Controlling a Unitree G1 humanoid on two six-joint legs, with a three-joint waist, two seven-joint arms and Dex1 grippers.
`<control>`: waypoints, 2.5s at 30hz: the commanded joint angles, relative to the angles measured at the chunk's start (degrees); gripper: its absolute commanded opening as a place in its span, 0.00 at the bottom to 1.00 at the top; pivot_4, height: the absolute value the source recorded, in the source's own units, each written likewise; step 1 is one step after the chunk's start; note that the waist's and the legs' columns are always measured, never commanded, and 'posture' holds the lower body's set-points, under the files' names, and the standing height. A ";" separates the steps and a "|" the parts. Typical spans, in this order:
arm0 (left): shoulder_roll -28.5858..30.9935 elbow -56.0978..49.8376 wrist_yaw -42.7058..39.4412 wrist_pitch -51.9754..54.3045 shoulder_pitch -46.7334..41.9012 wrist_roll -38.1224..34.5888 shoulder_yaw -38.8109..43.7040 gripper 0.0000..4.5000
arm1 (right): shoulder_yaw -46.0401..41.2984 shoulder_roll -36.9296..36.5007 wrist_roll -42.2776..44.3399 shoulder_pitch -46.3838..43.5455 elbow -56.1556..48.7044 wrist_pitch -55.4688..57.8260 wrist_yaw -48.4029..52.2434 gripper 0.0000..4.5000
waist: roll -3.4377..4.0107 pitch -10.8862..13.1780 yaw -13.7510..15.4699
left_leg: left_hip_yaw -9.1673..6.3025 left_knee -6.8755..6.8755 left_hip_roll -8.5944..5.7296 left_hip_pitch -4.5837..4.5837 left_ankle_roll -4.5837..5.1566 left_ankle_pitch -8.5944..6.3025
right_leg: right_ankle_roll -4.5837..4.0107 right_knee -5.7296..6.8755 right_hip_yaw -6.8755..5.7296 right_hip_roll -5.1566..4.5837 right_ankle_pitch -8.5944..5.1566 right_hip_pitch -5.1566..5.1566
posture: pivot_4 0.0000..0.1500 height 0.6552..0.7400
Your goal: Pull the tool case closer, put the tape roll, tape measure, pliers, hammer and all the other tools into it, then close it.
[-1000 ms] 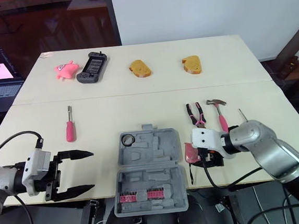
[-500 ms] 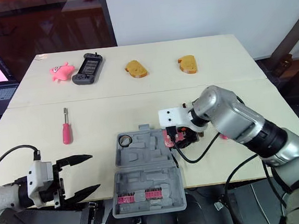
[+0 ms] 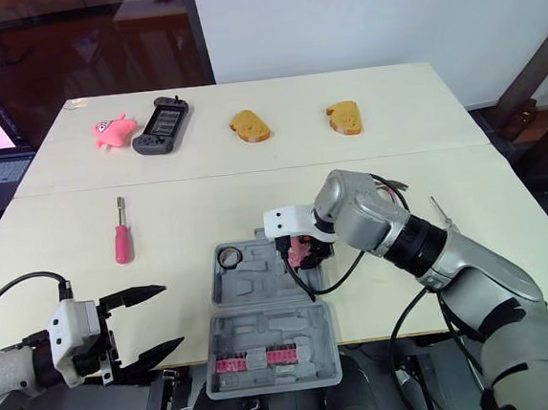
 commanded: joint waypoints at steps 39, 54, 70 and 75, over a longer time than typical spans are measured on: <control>1.16 -1.14 1.22 0.55 -2.31 -0.25 0.61 1.00 | -11.69 -0.84 1.29 1.73 -12.49 6.02 5.50 0.99 | 0.02 0.01 0.34 | -0.02 -0.03 0.01 -0.02 -0.03 0.00 | -0.01 -0.01 0.00 -0.01 0.00 -0.04 | 1.00 0.75; 3.09 3.83 -2.57 1.54 -10.29 -1.31 -1.73 1.00 | -32.73 0.67 17.55 22.13 -12.71 -10.92 -5.58 0.63 | -0.01 -0.01 0.41 | -0.03 -0.07 0.00 0.01 -0.06 0.03 | -0.03 -0.04 -0.13 0.04 -0.02 0.09 | 1.00 0.75; 4.04 5.08 -4.79 2.43 -12.90 -1.27 -1.79 1.00 | -33.01 3.31 16.76 26.14 0.51 -24.36 -12.79 0.46 | 0.00 0.00 0.24 | 0.00 -0.05 -0.01 0.02 -0.08 0.05 | -0.02 -0.03 -0.13 0.04 -0.02 0.12 | 1.00 0.75; 4.52 5.31 -5.21 2.94 -13.97 -1.12 -1.88 1.00 | -32.26 4.29 15.98 27.72 8.42 -29.30 -13.79 0.46 | -0.02 -0.01 0.30 | -0.01 -0.05 -0.01 0.03 -0.09 0.06 | -0.02 -0.03 -0.14 0.04 -0.02 0.14 | 1.00 0.75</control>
